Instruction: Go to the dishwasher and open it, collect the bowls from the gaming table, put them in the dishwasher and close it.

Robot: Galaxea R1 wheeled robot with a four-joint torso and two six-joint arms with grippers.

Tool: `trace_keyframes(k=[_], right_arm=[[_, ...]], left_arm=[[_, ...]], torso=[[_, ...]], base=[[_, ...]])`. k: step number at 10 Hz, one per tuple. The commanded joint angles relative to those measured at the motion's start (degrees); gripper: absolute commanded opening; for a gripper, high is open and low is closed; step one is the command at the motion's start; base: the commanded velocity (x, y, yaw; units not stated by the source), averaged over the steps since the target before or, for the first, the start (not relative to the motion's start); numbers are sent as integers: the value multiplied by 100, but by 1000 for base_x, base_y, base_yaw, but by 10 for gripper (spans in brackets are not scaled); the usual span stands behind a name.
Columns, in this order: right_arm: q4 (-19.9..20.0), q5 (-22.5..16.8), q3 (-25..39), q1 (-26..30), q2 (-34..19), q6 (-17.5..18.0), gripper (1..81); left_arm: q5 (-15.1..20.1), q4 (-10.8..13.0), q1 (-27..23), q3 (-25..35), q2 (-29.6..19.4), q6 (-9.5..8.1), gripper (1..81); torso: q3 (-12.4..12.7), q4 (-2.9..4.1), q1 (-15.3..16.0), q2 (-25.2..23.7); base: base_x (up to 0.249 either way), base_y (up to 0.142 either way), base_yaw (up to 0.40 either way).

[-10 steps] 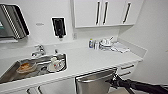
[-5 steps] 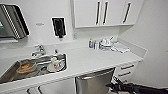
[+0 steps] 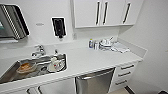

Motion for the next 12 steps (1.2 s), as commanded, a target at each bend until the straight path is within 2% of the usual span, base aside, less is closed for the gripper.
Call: trace_keyframes(k=[1,3,5,7,9,12], right_arm=[[-281,583,-529,-1071,297,-1183,811],[-412,1110,-906,-1545,605,-1262,811],[-676,1225,-1469,-1836,1079,-1271,811],[-870,1252,-1882,-2038,1458,-1271,811],[-897,1252,-2296,-2108,1730,-1280,811],[-959,1243,-2525,-2223,1923,-1280,811]], left_arm=[[329,3,-198,35,-77,6,811],[328,-23,-171,26,-60,6,811],[328,-32,-171,-87,1,6,811],[337,-23,-171,-474,221,6,811],[346,3,-163,-791,476,-2,811],[338,-58,-171,-809,538,-29,811]], torso=[[0,0,0,0],[0,0,0,0],[0,0,0,0],[0,0,0,-2],[2,0,-2,-2],[5,0,-2,-2]], base=[[0,0,0],[0,0,0],[0,0,0],[0,0,0],[0,0,0],[0,0,0]])
